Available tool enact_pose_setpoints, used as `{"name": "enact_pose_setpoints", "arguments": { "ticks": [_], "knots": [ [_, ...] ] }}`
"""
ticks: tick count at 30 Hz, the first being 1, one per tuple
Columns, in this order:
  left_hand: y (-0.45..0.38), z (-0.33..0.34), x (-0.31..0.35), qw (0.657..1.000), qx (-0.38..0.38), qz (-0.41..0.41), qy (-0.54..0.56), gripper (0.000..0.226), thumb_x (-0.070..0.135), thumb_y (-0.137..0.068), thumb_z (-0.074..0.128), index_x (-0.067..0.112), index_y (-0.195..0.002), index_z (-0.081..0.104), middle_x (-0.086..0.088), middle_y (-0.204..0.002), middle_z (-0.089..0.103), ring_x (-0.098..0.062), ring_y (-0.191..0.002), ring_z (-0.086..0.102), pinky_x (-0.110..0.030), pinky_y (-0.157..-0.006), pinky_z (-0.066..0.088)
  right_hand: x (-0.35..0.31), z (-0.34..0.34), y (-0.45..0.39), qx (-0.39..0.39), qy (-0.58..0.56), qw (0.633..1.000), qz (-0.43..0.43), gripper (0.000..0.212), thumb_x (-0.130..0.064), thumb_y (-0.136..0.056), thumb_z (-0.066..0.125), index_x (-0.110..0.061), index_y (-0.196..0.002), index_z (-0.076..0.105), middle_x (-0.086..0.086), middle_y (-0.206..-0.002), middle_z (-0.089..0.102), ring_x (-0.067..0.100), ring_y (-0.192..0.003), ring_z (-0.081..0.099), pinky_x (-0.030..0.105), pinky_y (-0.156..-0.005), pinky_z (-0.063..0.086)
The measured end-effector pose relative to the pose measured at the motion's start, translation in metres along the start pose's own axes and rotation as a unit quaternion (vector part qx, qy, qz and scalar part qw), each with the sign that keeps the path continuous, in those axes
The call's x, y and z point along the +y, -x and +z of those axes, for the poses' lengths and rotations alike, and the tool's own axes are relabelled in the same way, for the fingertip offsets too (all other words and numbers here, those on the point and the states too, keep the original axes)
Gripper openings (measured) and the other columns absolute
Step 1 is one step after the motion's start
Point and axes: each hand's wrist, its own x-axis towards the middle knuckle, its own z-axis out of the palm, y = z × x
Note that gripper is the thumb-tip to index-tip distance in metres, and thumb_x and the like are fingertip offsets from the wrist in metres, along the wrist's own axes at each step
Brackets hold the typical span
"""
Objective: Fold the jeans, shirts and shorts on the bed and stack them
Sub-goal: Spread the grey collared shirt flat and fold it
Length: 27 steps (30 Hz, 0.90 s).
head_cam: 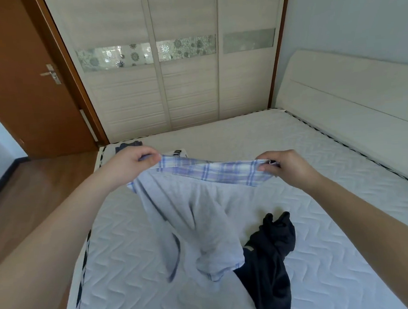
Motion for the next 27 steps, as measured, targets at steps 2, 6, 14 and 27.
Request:
{"name": "enact_pose_setpoints", "arguments": {
  "ticks": [2, 6, 14, 27],
  "knots": [
    [0.006, 0.001, -0.008, 0.999, -0.016, -0.028, 0.013, 0.011, 0.03, -0.095, 0.061, 0.028, -0.1, 0.07, 0.016, -0.103, 0.068, 0.005, -0.096, 0.059, -0.009, -0.08, 0.039, 0.003, 0.006, 0.008, -0.035, -0.002, 0.999, -0.023, 0.02, -0.001, -0.092, 0.063, -0.012, -0.103, 0.075, -0.009, -0.092, 0.071, -0.007, -0.074, 0.061, 0.012, -0.07, 0.044],
    [0.018, 0.004, -0.007, 0.998, -0.021, -0.041, 0.043, 0.013, 0.028, -0.086, 0.072, 0.04, -0.088, 0.07, 0.024, -0.094, 0.069, 0.009, -0.092, 0.061, -0.01, -0.078, 0.04, 0.001, 0.018, 0.022, 0.002, -0.012, 0.997, -0.076, 0.034, 0.017, -0.087, 0.059, -0.007, -0.105, 0.076, 0.006, -0.107, 0.072, 0.01, -0.098, 0.068, 0.022, -0.086, 0.053],
    [0.028, 0.021, 0.016, 0.98, 0.018, -0.028, 0.197, 0.012, 0.02, -0.087, 0.072, 0.027, -0.096, 0.075, 0.019, -0.092, 0.074, 0.01, -0.085, 0.065, 0.0, -0.07, 0.042, -0.007, 0.073, 0.049, 0.118, 0.082, 0.986, -0.085, 0.064, 0.032, -0.073, 0.05, -0.012, -0.112, 0.075, 0.01, -0.126, 0.065, 0.03, -0.108, 0.066, 0.039, -0.09, 0.056],
    [0.032, 0.048, 0.054, 0.987, -0.008, -0.077, 0.139, 0.011, 0.026, -0.085, 0.074, 0.034, -0.093, 0.075, 0.027, -0.092, 0.071, 0.013, -0.091, 0.062, 0.002, -0.075, 0.041, -0.013, 0.137, 0.063, -0.089, -0.15, 0.985, 0.004, 0.025, -0.036, -0.099, 0.052, -0.025, -0.115, 0.068, -0.017, -0.117, 0.064, -0.003, -0.109, 0.054, 0.004, -0.092, 0.033]
  ]
}}
